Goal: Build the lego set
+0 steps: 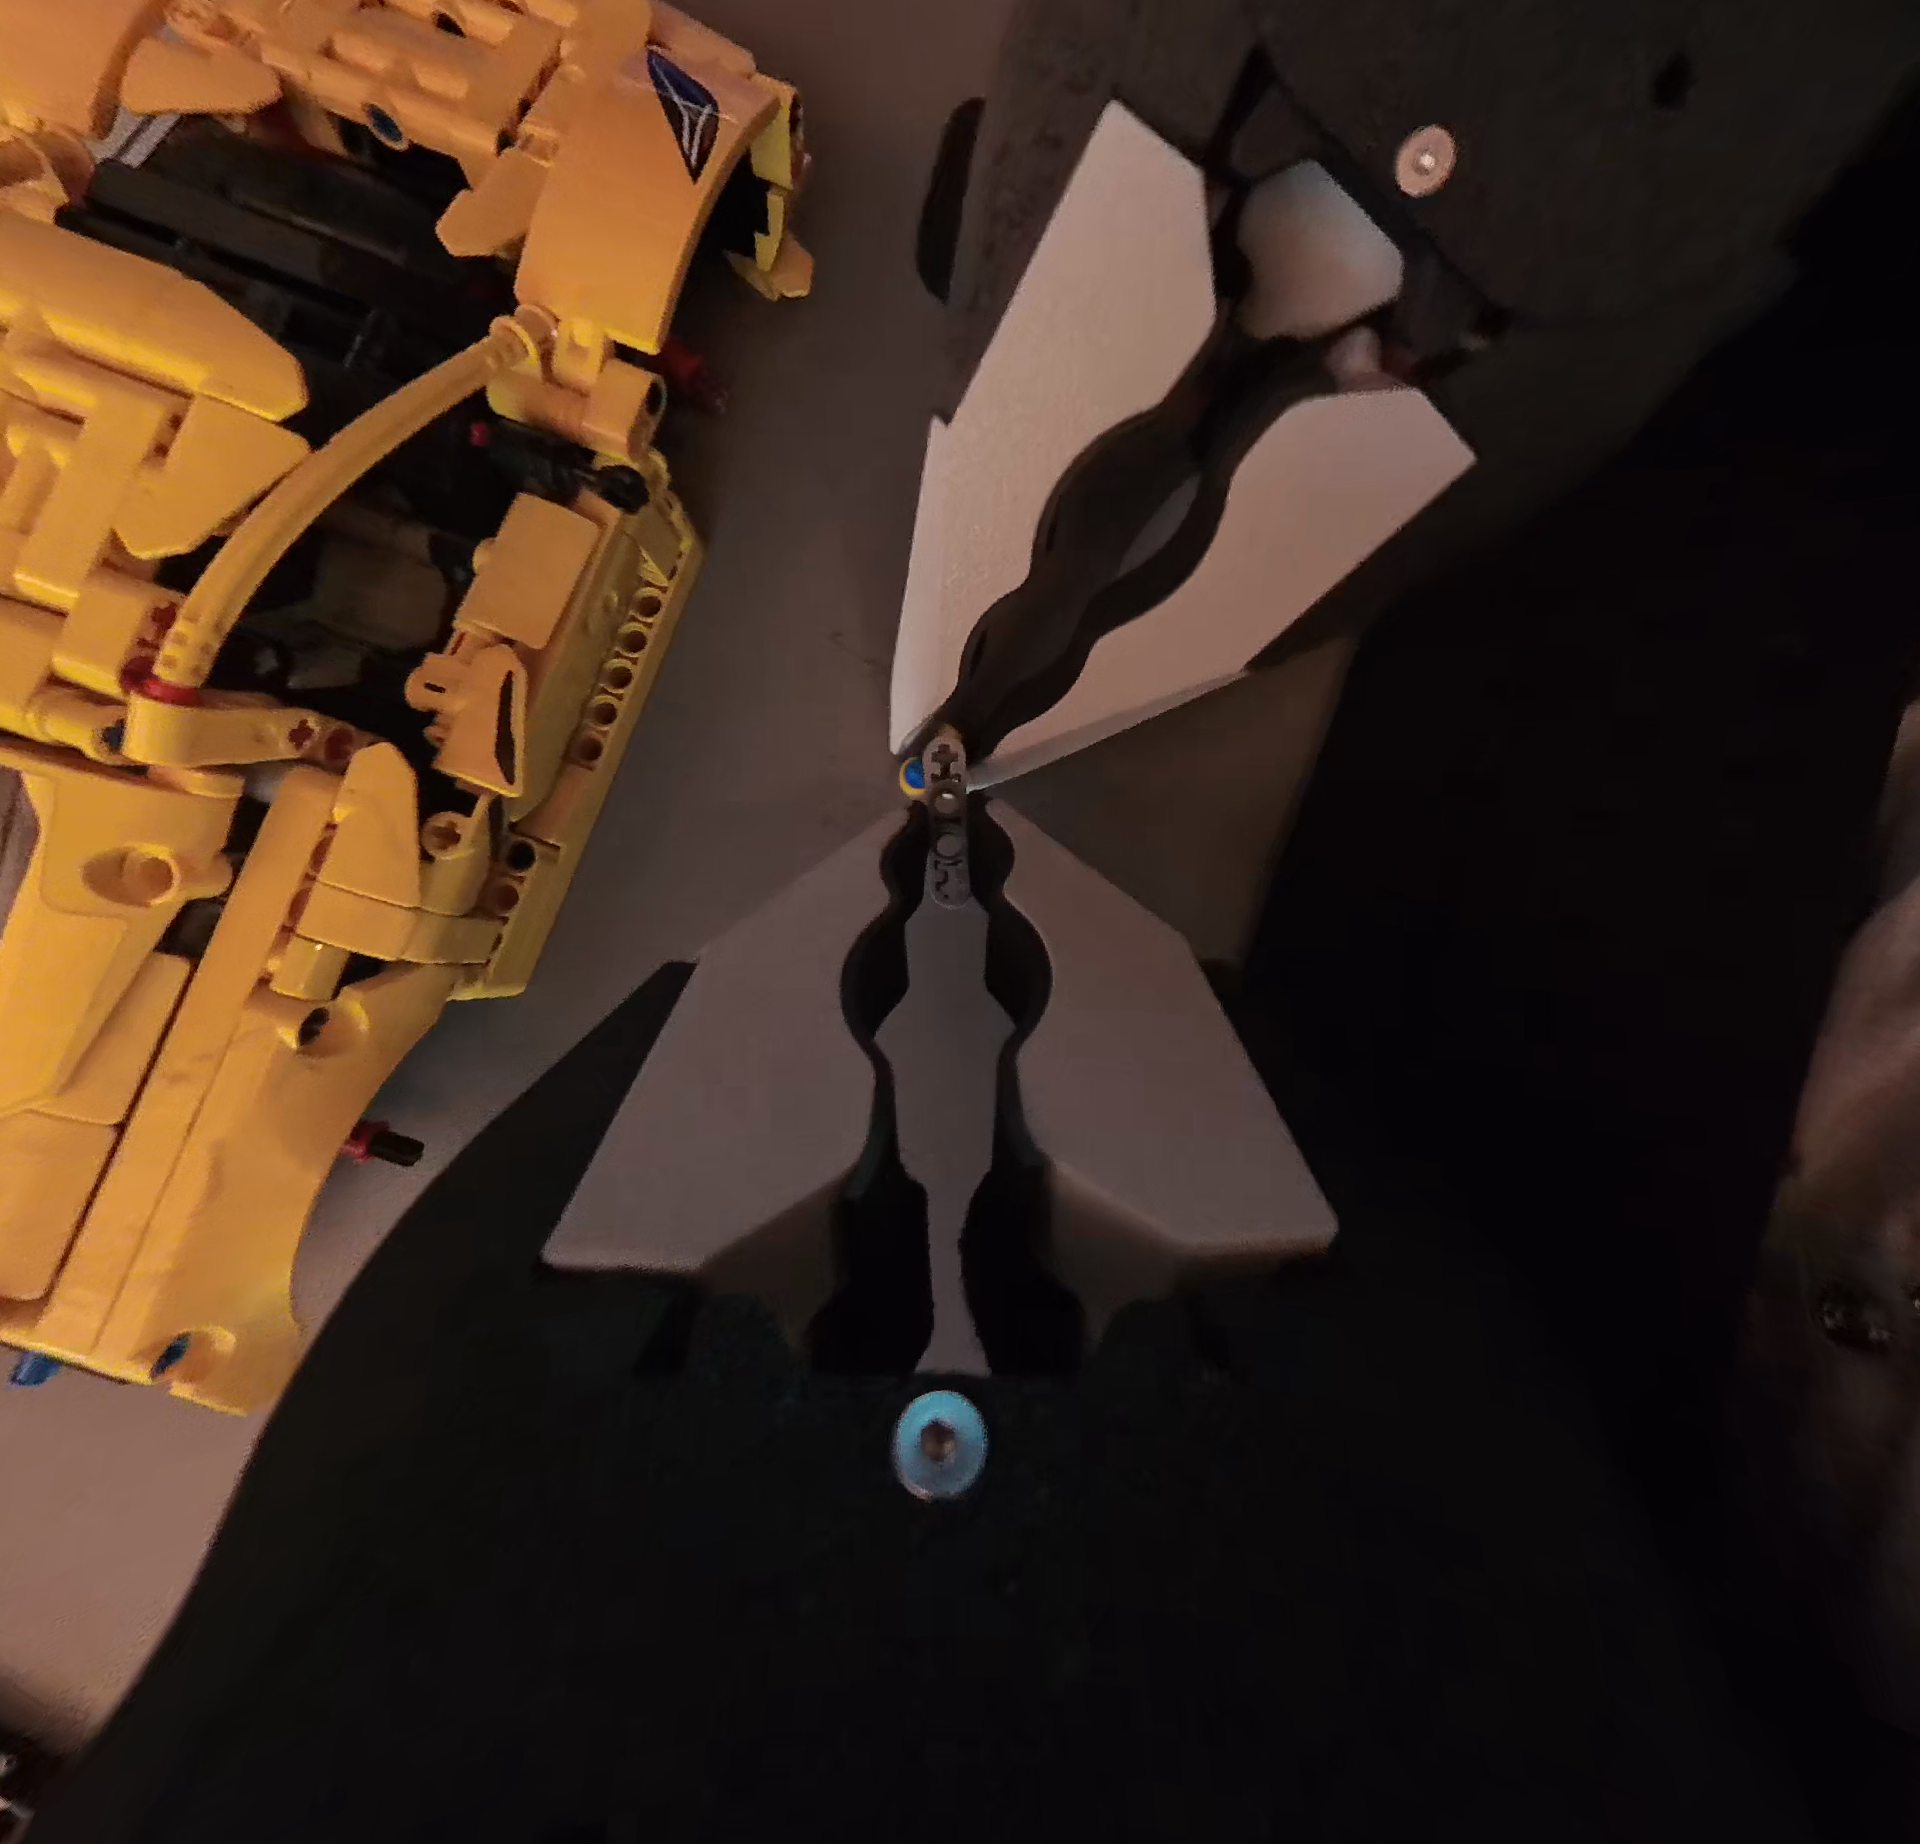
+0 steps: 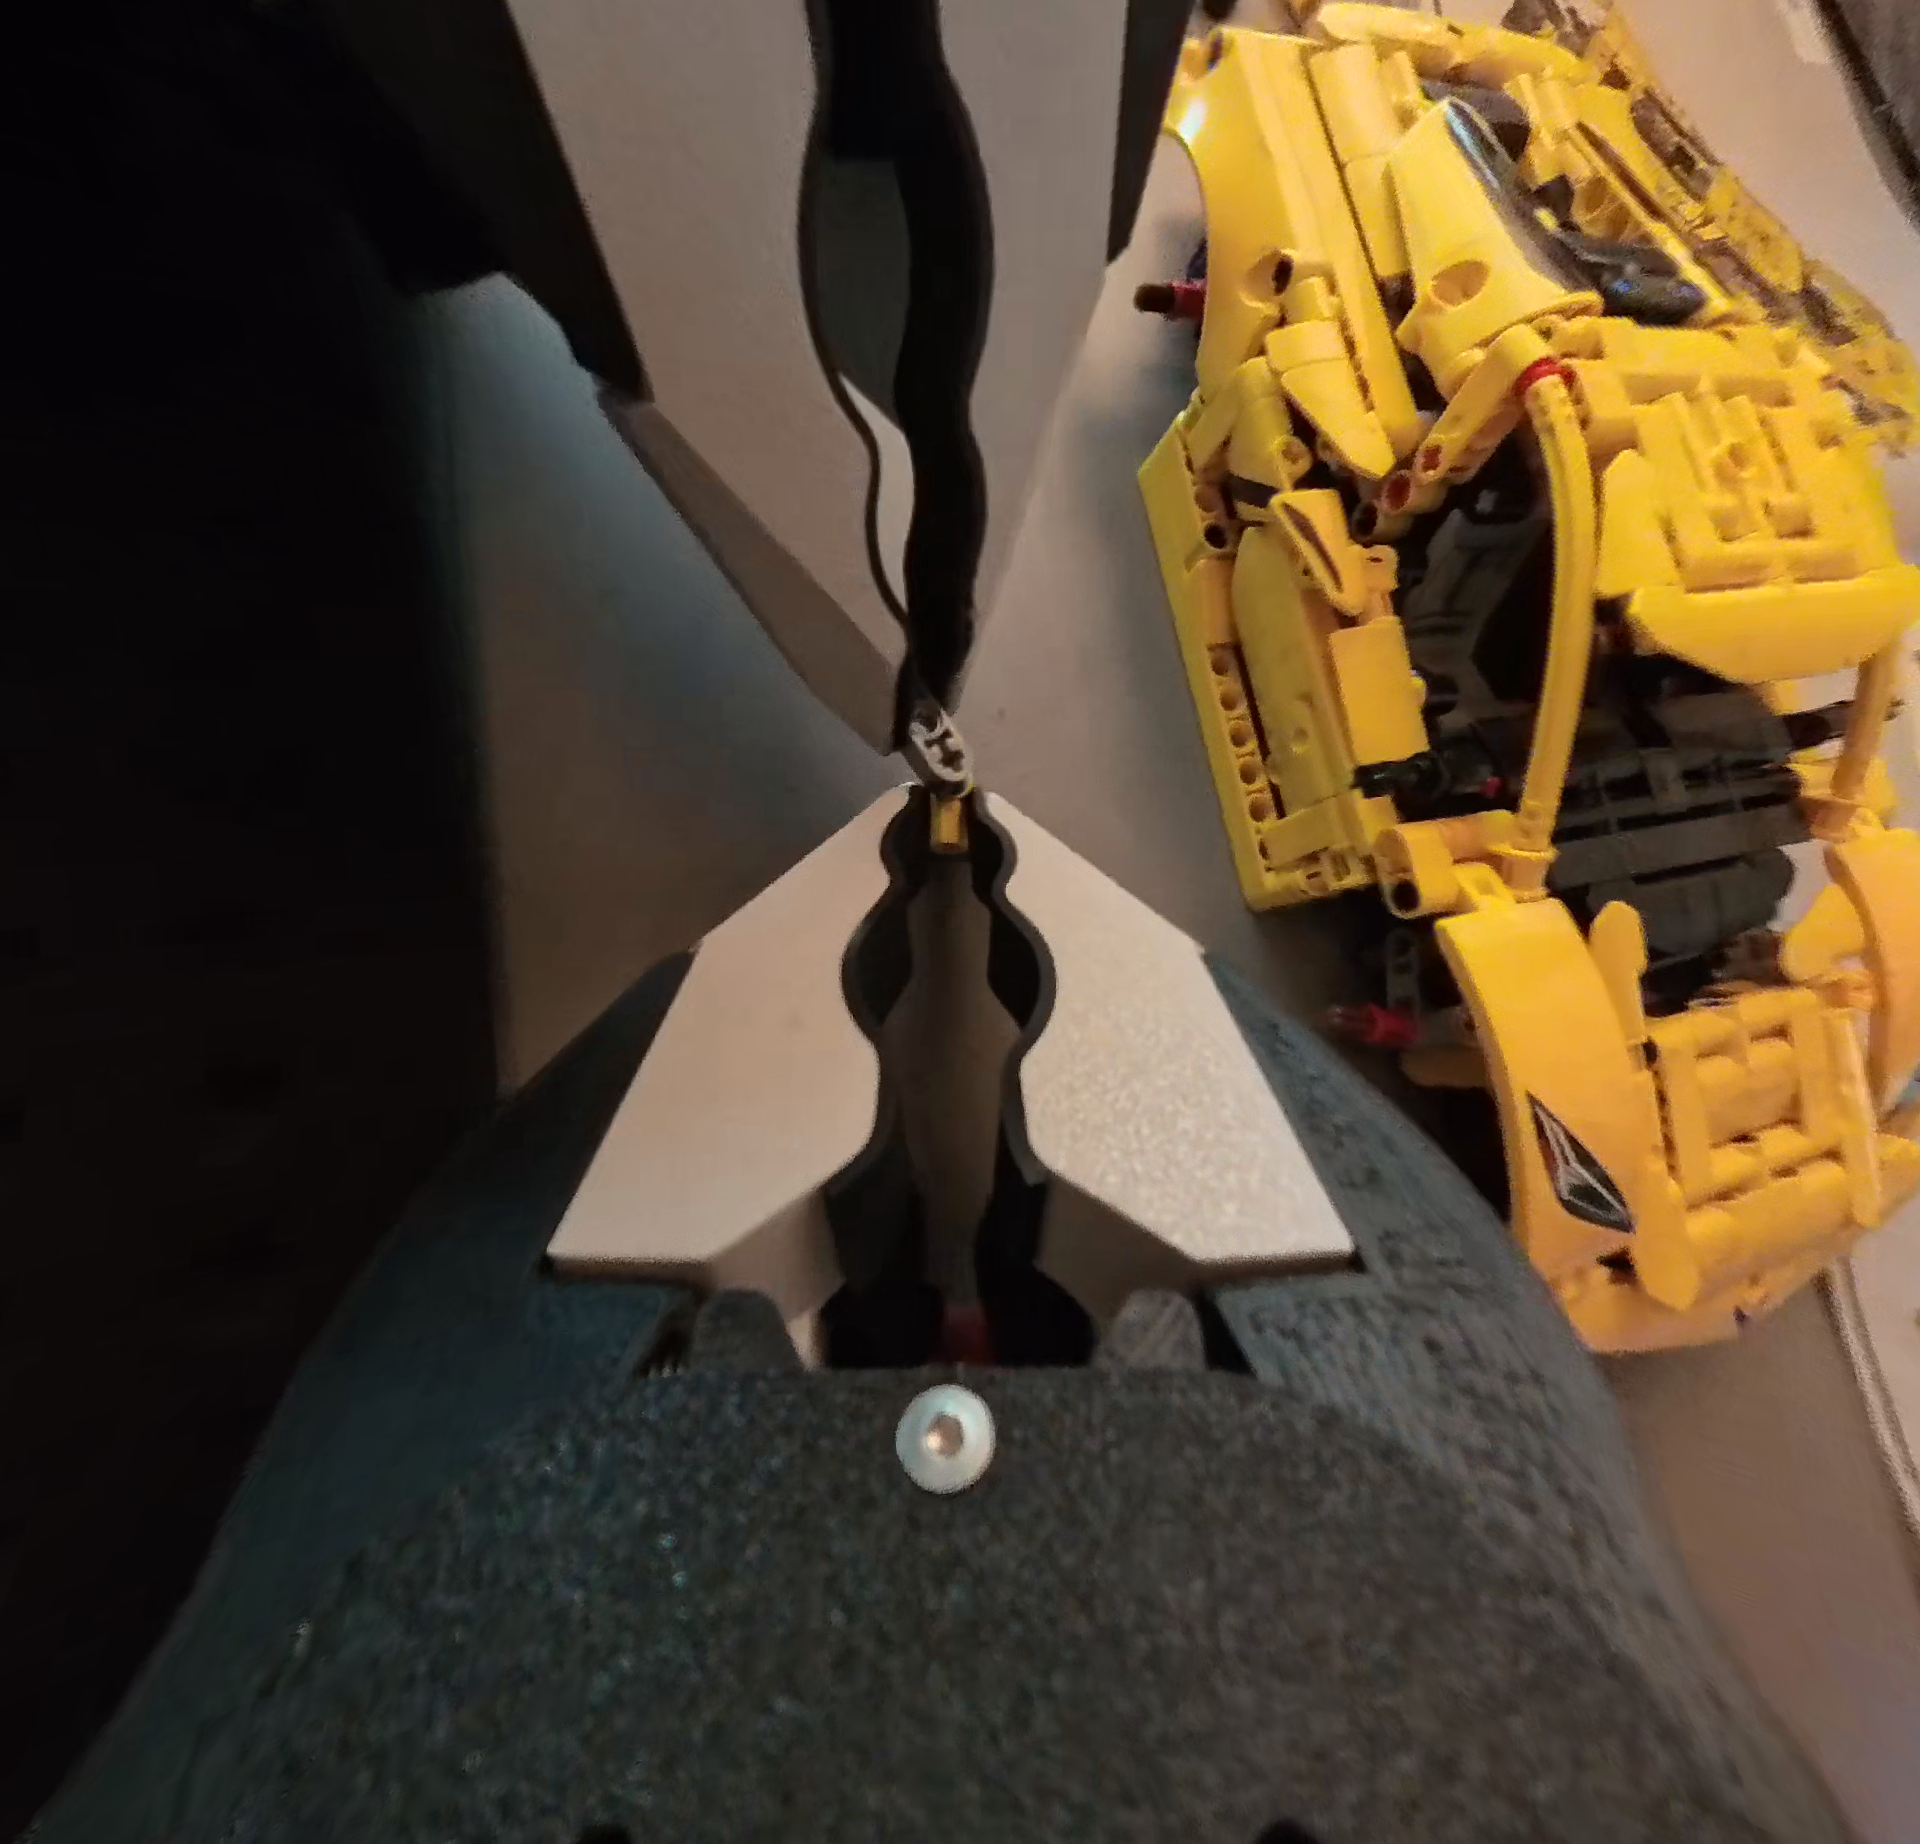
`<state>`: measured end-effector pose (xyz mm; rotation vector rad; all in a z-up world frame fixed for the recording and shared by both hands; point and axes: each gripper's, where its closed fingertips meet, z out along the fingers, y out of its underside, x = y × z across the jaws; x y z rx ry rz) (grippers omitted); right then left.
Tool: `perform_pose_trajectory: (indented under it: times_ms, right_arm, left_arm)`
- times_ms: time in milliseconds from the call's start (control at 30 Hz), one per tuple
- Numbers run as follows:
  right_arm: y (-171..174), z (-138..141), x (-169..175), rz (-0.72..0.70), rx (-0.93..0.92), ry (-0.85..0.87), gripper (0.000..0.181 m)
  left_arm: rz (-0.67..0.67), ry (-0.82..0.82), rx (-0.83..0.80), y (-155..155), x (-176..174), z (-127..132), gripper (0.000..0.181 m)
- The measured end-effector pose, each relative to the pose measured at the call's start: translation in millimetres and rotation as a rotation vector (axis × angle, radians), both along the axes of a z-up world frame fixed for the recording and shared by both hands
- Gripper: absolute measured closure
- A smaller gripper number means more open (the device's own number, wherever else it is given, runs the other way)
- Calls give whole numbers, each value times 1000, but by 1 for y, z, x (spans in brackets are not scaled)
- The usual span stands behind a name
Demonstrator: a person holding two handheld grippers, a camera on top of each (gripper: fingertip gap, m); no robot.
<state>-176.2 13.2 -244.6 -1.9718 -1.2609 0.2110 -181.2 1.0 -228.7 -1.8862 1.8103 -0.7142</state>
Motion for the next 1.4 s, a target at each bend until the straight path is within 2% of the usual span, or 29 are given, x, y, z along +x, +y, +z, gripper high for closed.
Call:
perform_pose_trajectory:
  times_ms: [100,233,400,667,967,1133,1400]
  right_arm:
    - [4,2,4,-33,44,-30,175]
    - [5,5,4,-69,14,-2,175]
    - [8,11,5,-102,41,0,175]
    - [13,20,9,-124,145,-90,176]
    - [16,21,12,-73,398,-431,176]
    - [15,20,13,-70,387,-409,176]
    - [8,5,10,-84,197,-238,175]
  left_arm:
    - [34,-6,19,4,0,1,174]
    - [79,-23,97,11,3,5,174]
    - [100,-47,98,12,5,9,175]
    - [169,-31,153,17,7,13,174]
    - [202,-17,116,18,8,7,174]
    - [199,-20,108,18,9,5,175]
    - [161,46,84,11,6,-7,175]
